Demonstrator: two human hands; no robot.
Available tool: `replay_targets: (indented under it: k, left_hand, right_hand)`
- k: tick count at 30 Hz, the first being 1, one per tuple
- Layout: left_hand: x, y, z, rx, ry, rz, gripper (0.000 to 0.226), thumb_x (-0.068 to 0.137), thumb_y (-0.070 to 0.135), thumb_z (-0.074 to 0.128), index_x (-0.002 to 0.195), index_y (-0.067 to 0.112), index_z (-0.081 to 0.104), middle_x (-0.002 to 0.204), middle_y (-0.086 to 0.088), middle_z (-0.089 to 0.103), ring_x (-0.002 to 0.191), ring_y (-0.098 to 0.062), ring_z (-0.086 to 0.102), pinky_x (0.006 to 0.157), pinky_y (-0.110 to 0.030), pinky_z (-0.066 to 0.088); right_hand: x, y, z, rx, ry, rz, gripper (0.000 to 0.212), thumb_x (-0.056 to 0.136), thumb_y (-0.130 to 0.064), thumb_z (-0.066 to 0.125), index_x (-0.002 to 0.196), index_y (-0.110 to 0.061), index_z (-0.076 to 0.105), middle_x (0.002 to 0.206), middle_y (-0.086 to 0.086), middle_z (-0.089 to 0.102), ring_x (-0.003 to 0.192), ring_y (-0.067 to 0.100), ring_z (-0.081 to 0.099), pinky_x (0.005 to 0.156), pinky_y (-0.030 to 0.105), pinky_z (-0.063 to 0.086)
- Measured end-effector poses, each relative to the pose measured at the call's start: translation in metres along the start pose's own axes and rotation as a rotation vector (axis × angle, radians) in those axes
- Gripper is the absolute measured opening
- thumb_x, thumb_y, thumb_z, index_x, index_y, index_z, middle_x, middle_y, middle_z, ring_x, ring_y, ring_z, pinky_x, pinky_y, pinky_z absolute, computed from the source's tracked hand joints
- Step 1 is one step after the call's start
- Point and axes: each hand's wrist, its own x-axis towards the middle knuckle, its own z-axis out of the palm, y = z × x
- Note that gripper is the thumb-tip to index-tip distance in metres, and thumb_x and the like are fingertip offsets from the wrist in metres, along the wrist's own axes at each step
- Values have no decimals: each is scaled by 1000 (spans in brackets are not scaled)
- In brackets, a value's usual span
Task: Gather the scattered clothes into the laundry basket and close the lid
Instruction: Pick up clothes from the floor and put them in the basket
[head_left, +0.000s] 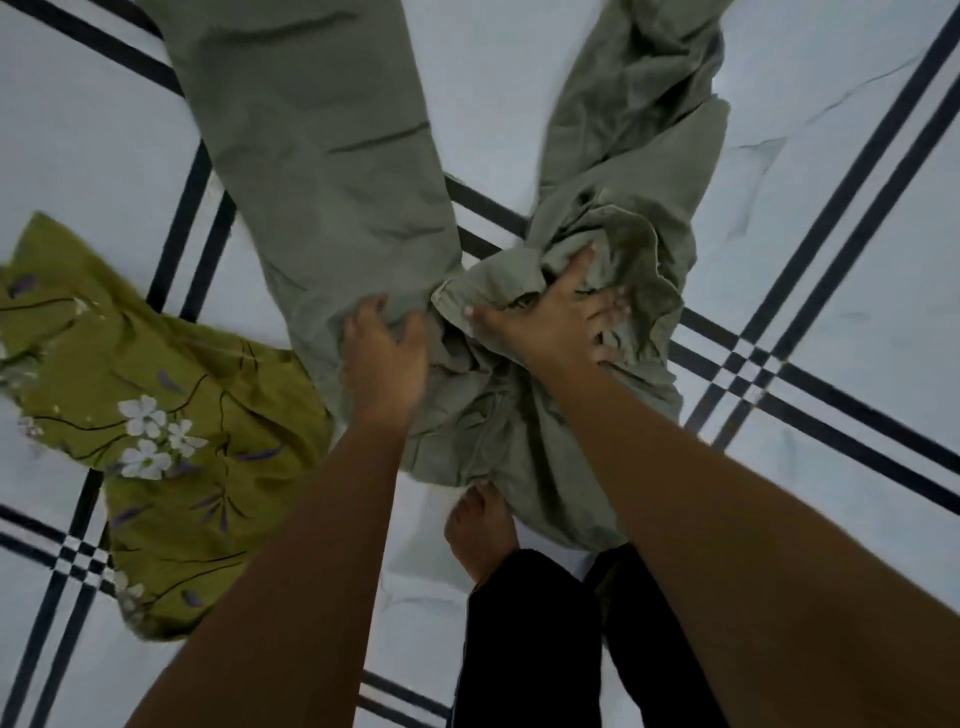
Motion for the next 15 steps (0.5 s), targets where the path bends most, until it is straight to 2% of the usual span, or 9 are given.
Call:
replay_targets:
  k: [3,7,9,12,13,15]
  left_hand:
    - [19,-12,-2,-22,63,64,46,90,27,45,131,6,46,136,-14,47,124,-27,45,105,-34,34]
    - [30,-25,0,-64,84,52,46,88,28,44,130,9,48,134,-12,51,123,-25,47,109,-41,34]
    - [26,-27,-1,-120,71,49,49,87,28,43,131,9,47,135,-12,49,125,-25,45,110,-37,34]
    - [18,-31,-13,-168,85,10,43,93,20,45,134,7,44,137,-13,47,126,-24,44,107,-28,31]
    - [14,-35,-22,-177,100,-10,43,93,20,45,134,6,43,137,-13,47,125,-25,44,107,-28,31]
    - [6,-41,-39,-195,116,-55,45,91,25,46,133,7,44,135,-15,49,122,-27,47,109,-36,35]
  right_hand:
    - [6,-8,28,-102,146,27,139,58,-62,77,148,-26,-22,156,28,-12,145,44,-9,108,68,11]
    - [10,-4,44,-149,284,-85,112,70,-57,71,152,-29,0,150,21,22,137,40,23,104,57,26]
    - [10,-4,43,-163,277,-158,100,76,-53,67,151,-28,7,147,19,29,134,39,29,103,55,28]
    - [8,-17,33,-113,137,-199,88,82,-38,64,151,-19,13,149,18,34,136,40,31,108,54,30]
    - [1,-22,29,-93,114,-219,82,82,-36,63,149,-16,19,146,18,38,135,40,35,109,52,33]
    - [-17,-28,21,-68,106,-273,71,82,-35,63,141,-10,32,136,18,50,127,40,46,105,48,40]
